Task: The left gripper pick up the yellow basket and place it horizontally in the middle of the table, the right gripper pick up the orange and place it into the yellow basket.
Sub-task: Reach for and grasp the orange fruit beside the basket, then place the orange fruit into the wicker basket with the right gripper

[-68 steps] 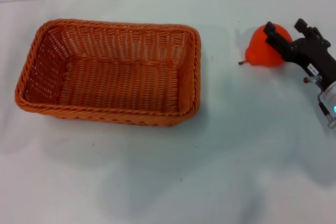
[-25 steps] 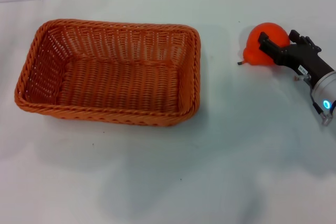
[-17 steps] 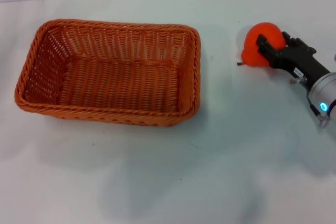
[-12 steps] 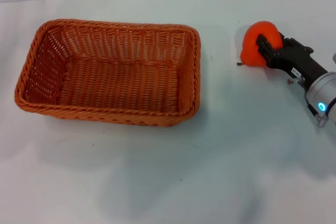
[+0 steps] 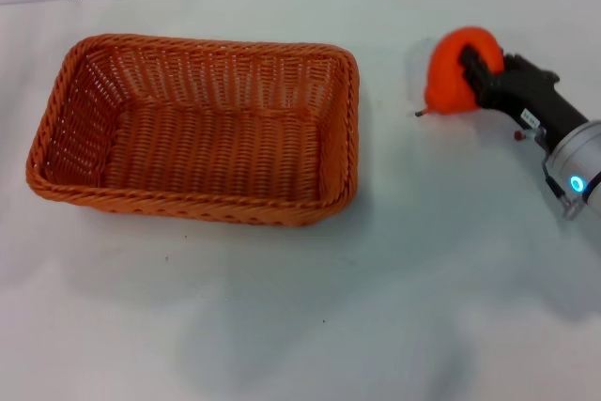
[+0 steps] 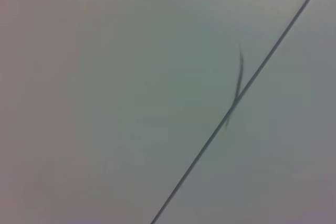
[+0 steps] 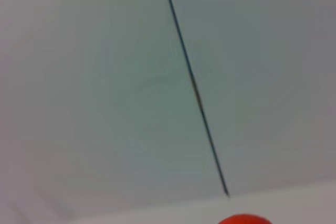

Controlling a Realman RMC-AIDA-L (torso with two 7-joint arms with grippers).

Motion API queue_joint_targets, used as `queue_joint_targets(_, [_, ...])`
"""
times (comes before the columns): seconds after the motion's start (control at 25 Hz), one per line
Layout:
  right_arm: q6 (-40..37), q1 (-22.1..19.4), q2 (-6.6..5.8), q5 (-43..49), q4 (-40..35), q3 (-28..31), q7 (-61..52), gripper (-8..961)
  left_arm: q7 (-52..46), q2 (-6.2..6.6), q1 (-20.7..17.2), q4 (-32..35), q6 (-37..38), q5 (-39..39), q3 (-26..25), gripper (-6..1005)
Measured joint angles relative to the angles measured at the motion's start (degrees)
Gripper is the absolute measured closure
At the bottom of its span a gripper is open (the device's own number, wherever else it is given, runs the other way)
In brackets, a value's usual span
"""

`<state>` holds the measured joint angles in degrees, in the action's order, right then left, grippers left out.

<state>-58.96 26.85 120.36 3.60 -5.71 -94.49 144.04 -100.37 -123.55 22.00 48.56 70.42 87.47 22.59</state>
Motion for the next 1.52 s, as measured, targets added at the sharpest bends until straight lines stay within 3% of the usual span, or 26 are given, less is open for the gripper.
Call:
queue_joint_targets(0.16, [-7.09,-0.11,-0.21,0.01,-1.3,0.07,-1.92,589,0.0,0.12,-0.06,-0.62,0.12,0.02,-0.02,357])
queue_joint_targets(0.4, [-9.56,0.3,-0.53,3.37,-7.96,-0.09,-6.97,640,0.01,0.12,-0.11,-1.12,0.19,0.3,-0.07,358])
queue_joint_targets(0.64, [-8.95,4.79,-0.26,13.13,-11.87,-0.94,-12.72,698,0.47,0.19,-0.11,-1.19,-0.19,0.27,-0.21,358])
queue_joint_targets(0.92, [-8.27,10.03,0.25,18.23,-12.07,-6.26,-17.62,740,0.79,0.34,-0.11,-1.09,-0.33,0.17,-0.31,358])
queue_joint_targets(1.52, [-10.6,10.08,0.31,22.76,-12.17,-6.75,-23.64,824,1.2,0.78,0.31,-1.13,-0.21,0.1,-0.09,357])
